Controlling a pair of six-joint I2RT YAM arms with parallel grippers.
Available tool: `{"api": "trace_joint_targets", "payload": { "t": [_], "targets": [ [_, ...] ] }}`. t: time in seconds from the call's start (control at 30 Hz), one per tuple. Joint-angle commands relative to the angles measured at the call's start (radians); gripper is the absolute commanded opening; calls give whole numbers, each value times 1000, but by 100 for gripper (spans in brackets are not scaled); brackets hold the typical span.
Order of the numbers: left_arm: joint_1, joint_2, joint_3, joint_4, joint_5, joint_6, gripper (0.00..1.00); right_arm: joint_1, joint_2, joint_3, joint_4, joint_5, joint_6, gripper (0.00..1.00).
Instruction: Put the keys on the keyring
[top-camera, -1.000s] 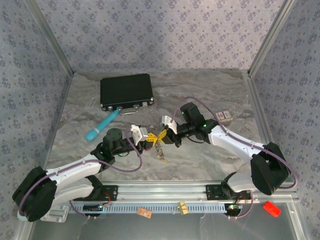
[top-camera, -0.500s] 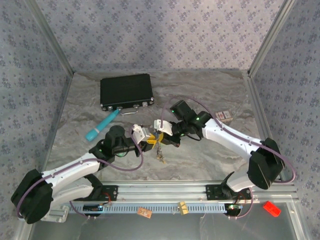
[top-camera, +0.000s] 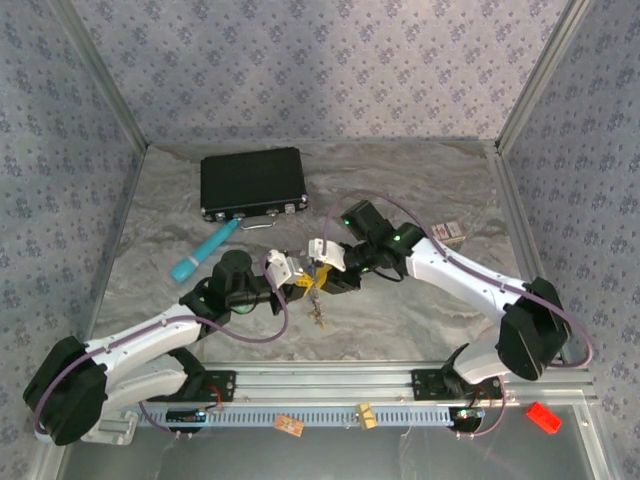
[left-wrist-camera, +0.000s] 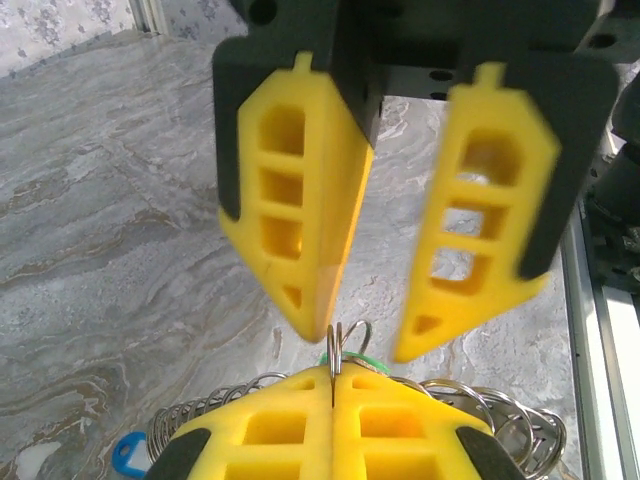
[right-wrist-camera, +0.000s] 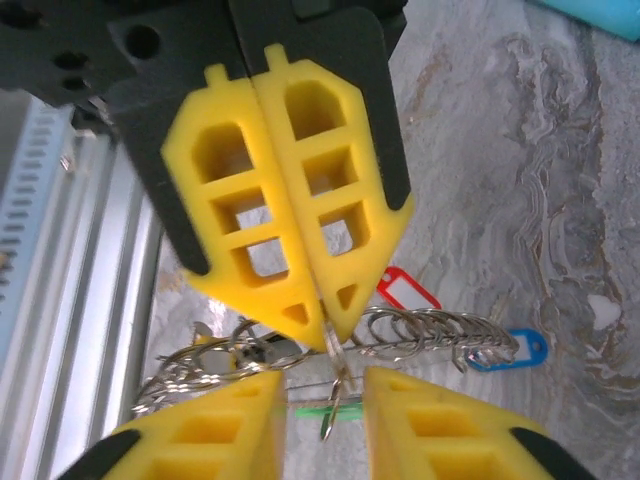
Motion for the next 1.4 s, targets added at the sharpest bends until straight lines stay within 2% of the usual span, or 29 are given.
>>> {"api": "trace_joint_targets", "payload": {
  "t": [0.0, 0.17, 0.5, 0.6, 0.7, 0.77, 0.8, 0.87, 0.9, 0.93, 1.1, 1.3, 1.37],
  "targets": [
    [3, -8, -27, 140, 6, -49, 0, -53, -72, -77, 124, -133, 92, 31],
    [3, -3, -84, 298, -2, -114, 0, -68, -75, -135, 231, -186, 177, 32],
    [3, 3, -113, 387, 18, -143, 0, -61, -21, -159, 323, -169, 228, 30],
    [3, 8, -115, 399, 21, -148, 0, -62, -14, -155, 333, -180, 238, 21],
    [2, 10, -115, 404, 23, -149, 0, -62, -14, -153, 337, -189, 239, 2],
    [3, 7, -111, 385, 6, -150, 0, -62, -16, -148, 328, -194, 234, 0],
    [2, 3, -104, 355, -15, -149, 3, -62, -18, -142, 311, -192, 222, 0],
    [3, -6, -80, 271, -64, -138, 23, -59, -19, -121, 257, -172, 188, 0],
    [3, -11, -70, 230, -78, -125, 28, -57, -21, -108, 222, -157, 166, 0],
    [3, -17, -60, 195, -84, -111, 29, -53, -21, -92, 185, -132, 138, 0],
    [2, -17, -13, 84, -86, -59, 26, -9, 8, 9, -10, 4, 7, 0],
    [3, 15, 20, 60, -59, -44, 20, 25, 32, 68, -55, 52, -23, 0],
    [3, 22, 23, 56, -51, -39, 14, 36, 35, 82, -59, 54, -28, 0]
  ]
}}
